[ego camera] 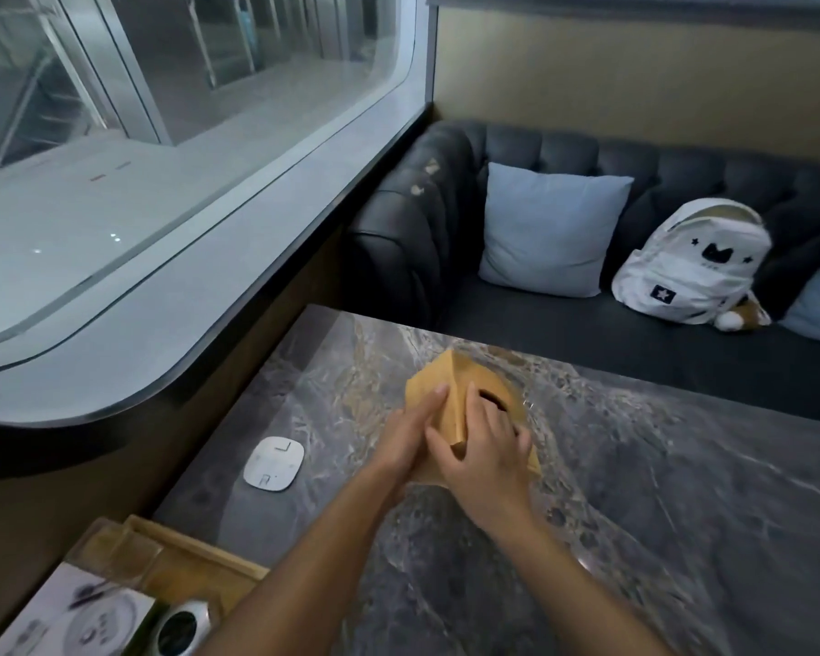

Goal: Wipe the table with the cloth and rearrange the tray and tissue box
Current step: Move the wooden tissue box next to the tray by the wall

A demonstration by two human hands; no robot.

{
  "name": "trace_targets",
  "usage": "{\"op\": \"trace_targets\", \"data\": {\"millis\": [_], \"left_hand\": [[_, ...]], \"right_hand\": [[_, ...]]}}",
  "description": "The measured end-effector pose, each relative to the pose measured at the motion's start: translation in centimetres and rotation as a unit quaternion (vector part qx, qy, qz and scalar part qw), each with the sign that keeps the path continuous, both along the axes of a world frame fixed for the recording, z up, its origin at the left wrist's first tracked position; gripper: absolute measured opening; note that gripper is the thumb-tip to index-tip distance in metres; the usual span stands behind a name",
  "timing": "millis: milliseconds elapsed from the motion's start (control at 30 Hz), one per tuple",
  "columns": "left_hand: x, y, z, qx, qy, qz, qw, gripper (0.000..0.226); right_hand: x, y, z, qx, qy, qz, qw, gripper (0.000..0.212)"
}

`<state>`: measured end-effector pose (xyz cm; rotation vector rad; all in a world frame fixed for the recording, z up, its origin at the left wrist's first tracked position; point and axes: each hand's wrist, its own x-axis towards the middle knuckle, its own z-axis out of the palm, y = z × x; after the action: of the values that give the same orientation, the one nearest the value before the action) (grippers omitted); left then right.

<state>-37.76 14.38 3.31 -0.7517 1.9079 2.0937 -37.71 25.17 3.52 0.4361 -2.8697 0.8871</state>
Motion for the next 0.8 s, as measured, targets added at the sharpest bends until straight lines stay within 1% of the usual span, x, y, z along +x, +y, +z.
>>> {"op": "trace_targets", "data": {"millis": [33, 67, 133, 167, 233, 267, 367, 400, 467, 500, 533, 600, 633, 700, 733, 800], "left_hand": [[0.5, -0.3, 0.1, 0.011, 0.01, -0.014, 1.0, 0.076], [1.0, -0.7, 0.1, 0.019, 0.017, -0.024, 0.999, 0.075], [2.1, -1.4, 0.2, 0.044, 0.009, -0.044, 0.998, 0.068], [2.8, -1.6, 0.1, 0.055, 0.0, -0.048, 0.997, 0.069], [3.9, -1.8, -0.3, 0.057, -0.029, -0.043, 0.997, 0.08], [4.3, -1.9, -0.7, 0.062, -0.041, -0.038, 0.997, 0.079], [5.8, -2.1, -1.1, 0.102, -0.053, -0.026, 0.993, 0.042], [6.2, -2.3, -1.4, 0.108, -0.05, -0.017, 0.993, 0.037], [6.8, -2.7, -1.6, 0.103, -0.037, 0.015, 0.994, 0.036], [7.0, -2.9, -1.8, 0.099, -0.035, 0.033, 0.994, 0.037], [7.1, -3.1, -1.9, 0.101, -0.038, 0.048, 0.993, 0.039], [7.2, -3.7, -2.0, 0.116, -0.036, 0.07, 0.99, 0.035], [7.2, -4.0, -2.2, 0.126, -0.034, 0.072, 0.989, 0.032], [7.2, -4.7, -2.5, 0.148, -0.032, 0.079, 0.985, 0.029], [7.2, -5.0, -2.5, 0.157, -0.027, 0.085, 0.984, 0.029], [7.2, -5.4, -2.8, 0.165, -0.031, 0.083, 0.982, 0.029]], "right_hand": [[0.4, -0.2, -0.1, 0.024, 0.025, 0.011, 0.999, 0.084], [0.8, -0.3, -0.3, 0.051, 0.042, 0.017, 0.998, 0.082], [1.7, -0.5, -0.7, 0.099, 0.046, 0.022, 0.994, 0.077], [2.2, -0.7, -0.8, 0.112, 0.041, 0.024, 0.993, 0.075], [3.4, -1.1, -1.4, 0.127, 0.057, 0.039, 0.99, 0.071], [4.0, -1.4, -1.8, 0.131, 0.07, 0.053, 0.988, 0.069], [5.0, -1.9, -2.3, 0.115, 0.057, 0.114, 0.985, 0.065], [5.0, -1.8, -2.2, 0.101, 0.037, 0.137, 0.985, 0.069], [4.7, -1.4, -1.7, 0.048, 0.005, 0.165, 0.985, 0.082], [4.5, -1.0, -1.5, 0.012, -0.016, 0.165, 0.986, 0.085], [4.2, -0.6, -1.3, -0.03, -0.04, 0.148, 0.988, 0.081], [3.5, 0.2, -1.2, -0.115, -0.073, 0.061, 0.989, 0.07], [3.0, 0.6, -1.3, -0.156, -0.102, 0.009, 0.982, 0.067], [2.1, 0.9, -1.8, -0.233, -0.208, -0.061, 0.948, 0.069], [1.9, 0.9, -2.2, -0.279, -0.272, -0.068, 0.918, 0.074], [2.1, 0.7, -3.0, -0.395, -0.374, -0.04, 0.838, 0.079]]}}
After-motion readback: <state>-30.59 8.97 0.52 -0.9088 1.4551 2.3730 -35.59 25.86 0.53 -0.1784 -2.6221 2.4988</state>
